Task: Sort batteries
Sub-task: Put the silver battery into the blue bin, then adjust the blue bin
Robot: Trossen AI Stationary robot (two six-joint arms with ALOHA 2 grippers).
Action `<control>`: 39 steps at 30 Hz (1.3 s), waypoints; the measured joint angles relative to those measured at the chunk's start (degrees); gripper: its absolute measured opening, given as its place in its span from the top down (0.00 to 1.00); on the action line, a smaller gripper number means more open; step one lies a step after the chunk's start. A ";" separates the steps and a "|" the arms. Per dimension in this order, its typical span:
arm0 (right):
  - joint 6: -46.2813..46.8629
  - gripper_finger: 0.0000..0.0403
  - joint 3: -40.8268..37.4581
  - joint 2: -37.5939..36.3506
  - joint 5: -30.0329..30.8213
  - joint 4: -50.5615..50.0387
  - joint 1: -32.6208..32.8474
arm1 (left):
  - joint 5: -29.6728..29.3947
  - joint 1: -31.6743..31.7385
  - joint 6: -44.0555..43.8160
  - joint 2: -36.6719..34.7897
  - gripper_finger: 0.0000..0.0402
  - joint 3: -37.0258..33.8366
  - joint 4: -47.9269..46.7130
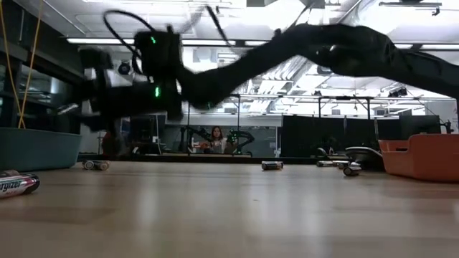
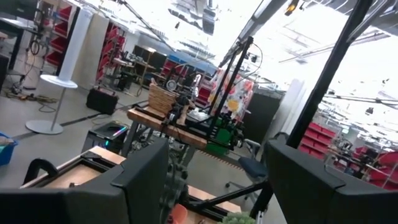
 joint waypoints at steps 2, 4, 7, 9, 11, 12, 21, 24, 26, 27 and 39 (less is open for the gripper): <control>0.04 0.73 0.26 0.49 -2.59 -0.91 0.22 | -0.03 0.00 -0.01 0.03 0.38 0.00 0.20; -0.73 0.66 1.87 0.23 -4.46 -6.55 0.52 | -0.03 0.00 -0.02 0.00 0.38 0.00 0.44; -3.37 0.55 1.81 -0.47 -5.77 -7.07 0.78 | -0.03 0.00 -0.08 0.00 0.38 0.00 0.44; -5.86 0.50 1.87 -0.98 -7.76 -5.97 0.35 | -0.07 0.00 -0.94 0.03 0.38 0.00 0.42; -9.36 0.47 1.83 -2.06 -11.15 -4.72 -0.78 | -0.13 0.00 -1.48 0.00 0.38 0.00 0.22; -10.94 0.46 1.83 -3.20 -13.92 -5.14 -1.64 | -0.18 0.00 -1.41 0.00 0.38 0.00 0.03; -34.42 0.58 1.78 -15.47 -31.57 -36.56 -7.32 | -1.58 0.00 0.60 0.00 0.38 0.00 -0.28; -49.54 0.62 1.90 -22.14 -30.37 -57.74 -7.45 | -1.61 0.00 2.07 0.00 0.38 0.00 -0.48; -58.51 0.63 1.98 -26.21 -25.08 -72.50 -7.45 | -2.67 0.00 3.02 0.00 0.38 0.00 -1.22; -61.83 0.64 1.97 -27.73 -22.26 -78.78 -7.45 | -3.84 -0.01 3.10 0.03 0.38 0.00 -2.02; -68.58 0.68 -26.38 -56.05 -10.68 -97.18 -11.30 | -1.85 4.72 -25.79 14.71 0.44 -0.27 -50.38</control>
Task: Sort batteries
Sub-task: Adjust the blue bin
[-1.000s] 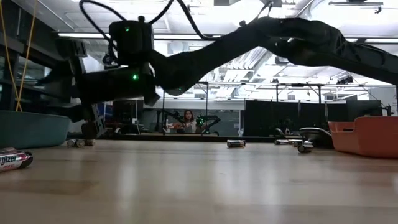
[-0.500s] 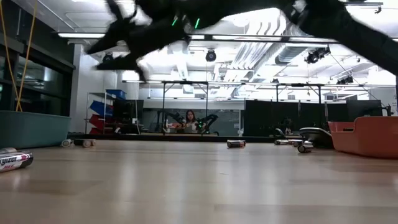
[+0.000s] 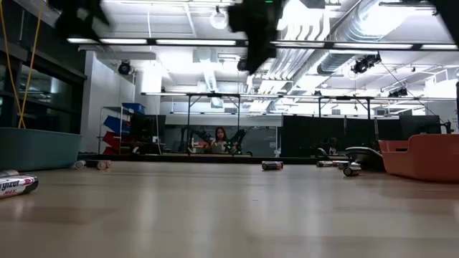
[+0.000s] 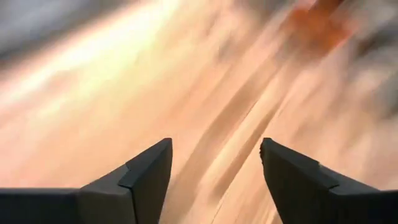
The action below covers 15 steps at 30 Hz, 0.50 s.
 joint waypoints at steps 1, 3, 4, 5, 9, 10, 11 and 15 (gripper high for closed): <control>2.06 0.70 -5.66 -4.37 0.10 3.07 -0.54 | 1.23 0.59 -2.22 2.32 0.46 -0.03 -4.23; 6.73 0.74 -17.16 -13.01 0.43 10.18 -1.22 | 2.13 1.55 -6.12 6.13 0.51 -0.03 -10.26; 9.32 0.77 -22.67 -16.96 0.48 13.75 -1.26 | 2.88 2.06 -7.36 7.99 0.53 0.01 -12.64; 12.06 0.80 -28.01 -20.55 0.44 17.42 -1.18 | 4.29 2.69 -7.63 9.81 0.56 0.01 -14.43; 22.03 0.96 -45.41 -33.10 0.24 29.09 0.78 | 9.98 5.33 -2.48 17.24 0.78 -0.12 -19.23; 23.83 0.98 -48.69 -35.54 0.19 31.11 1.36 | 10.72 6.06 -1.38 19.02 0.87 -0.37 -19.38; 25.70 0.98 -51.55 -37.57 0.13 32.71 2.07 | 11.68 6.83 -0.56 20.75 0.93 -0.70 -19.05; 30.05 1.00 -58.84 -43.44 -0.82 35.51 4.77 | 14.86 9.43 2.52 26.91 0.98 -1.06 -17.86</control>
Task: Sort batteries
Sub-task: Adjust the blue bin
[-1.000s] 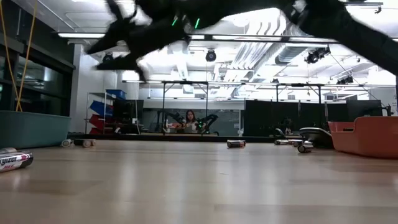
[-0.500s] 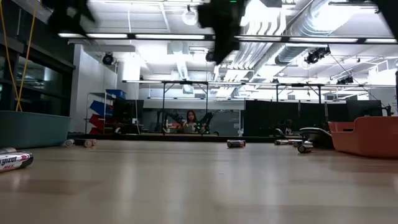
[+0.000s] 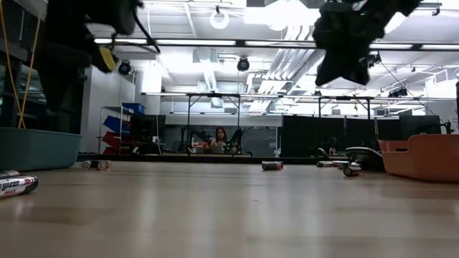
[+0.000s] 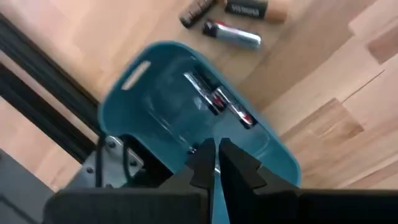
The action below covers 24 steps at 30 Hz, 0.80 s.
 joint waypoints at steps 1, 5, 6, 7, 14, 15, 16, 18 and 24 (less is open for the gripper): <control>0.33 1.00 -0.91 -1.09 -0.37 0.87 0.48 | 0.90 0.64 0.63 1.50 0.99 0.00 0.55; -0.86 1.00 -2.29 -3.62 -0.47 1.26 1.63 | 3.66 2.43 3.36 6.85 1.00 -0.01 3.96; -1.38 1.00 -2.27 -4.06 -0.47 1.55 1.63 | 4.30 2.75 3.79 8.29 1.00 -0.02 4.09; -1.66 1.00 -2.14 -4.40 -0.47 1.61 1.63 | 4.85 3.12 4.42 9.67 1.00 -0.02 4.33; -1.67 1.00 -0.96 -4.65 -0.43 4.39 1.63 | 5.60 3.92 7.95 15.74 1.00 -0.04 4.48; -1.65 1.00 -0.97 -4.65 -0.43 4.66 1.63 | 5.61 3.92 8.30 15.86 1.00 -0.04 4.62; -1.65 1.00 -0.96 -4.65 -0.40 5.16 1.63 | 5.61 3.92 8.44 15.87 1.00 -0.04 4.81; -1.60 1.00 -0.97 -4.65 -0.27 5.87 1.63 | 5.53 3.92 8.34 15.59 1.00 -0.04 4.65; -1.52 1.00 -0.98 -4.61 1.74 6.81 1.61 | 5.47 3.92 8.75 13.38 1.00 0.82 4.77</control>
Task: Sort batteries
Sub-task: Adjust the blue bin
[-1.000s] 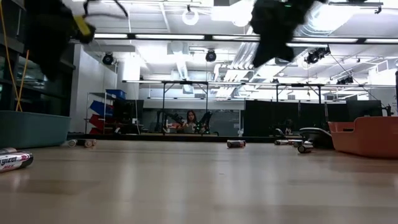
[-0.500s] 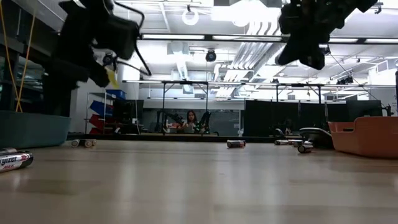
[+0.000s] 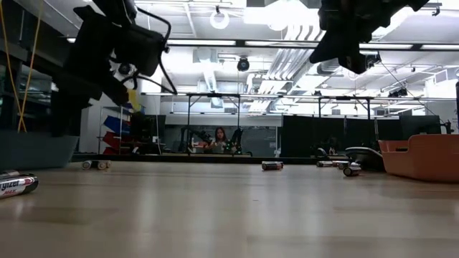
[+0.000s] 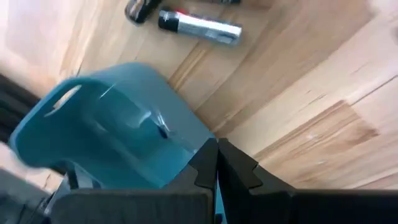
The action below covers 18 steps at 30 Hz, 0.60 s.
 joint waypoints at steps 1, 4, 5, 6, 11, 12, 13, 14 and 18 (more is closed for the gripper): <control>0.00 1.00 0.02 0.00 0.12 0.02 0.00 | 0.00 0.00 0.55 -0.25 1.00 0.54 0.22; 0.00 1.00 0.02 0.00 0.60 -0.02 0.00 | -0.02 -0.02 2.15 -0.75 1.00 2.67 1.32; 0.00 1.00 0.02 0.00 0.77 -0.01 -0.01 | -0.15 -0.02 2.67 -0.75 1.00 3.75 1.12; 0.00 1.00 0.01 0.00 0.90 0.00 -0.05 | -0.68 -0.02 3.24 -0.73 1.00 5.03 0.07; 0.02 1.00 0.02 0.00 1.25 0.04 -0.09 | -5.65 -0.02 4.59 -1.83 1.00 9.75 -11.22; 0.02 1.00 0.01 0.00 1.29 0.04 -0.09 | -5.54 0.00 5.02 -2.23 1.00 9.41 -14.42; 0.00 1.00 0.02 0.00 1.31 0.04 -0.09 | -5.26 0.11 5.53 -2.67 1.00 8.60 -16.81; 0.00 1.00 0.02 0.00 1.31 0.04 -0.07 | -4.75 0.33 6.41 -3.20 1.00 7.26 -17.39; 0.00 1.00 0.02 0.00 1.33 0.03 -0.09 | 0.13 0.70 9.05 -4.79 1.00 0.48 -15.91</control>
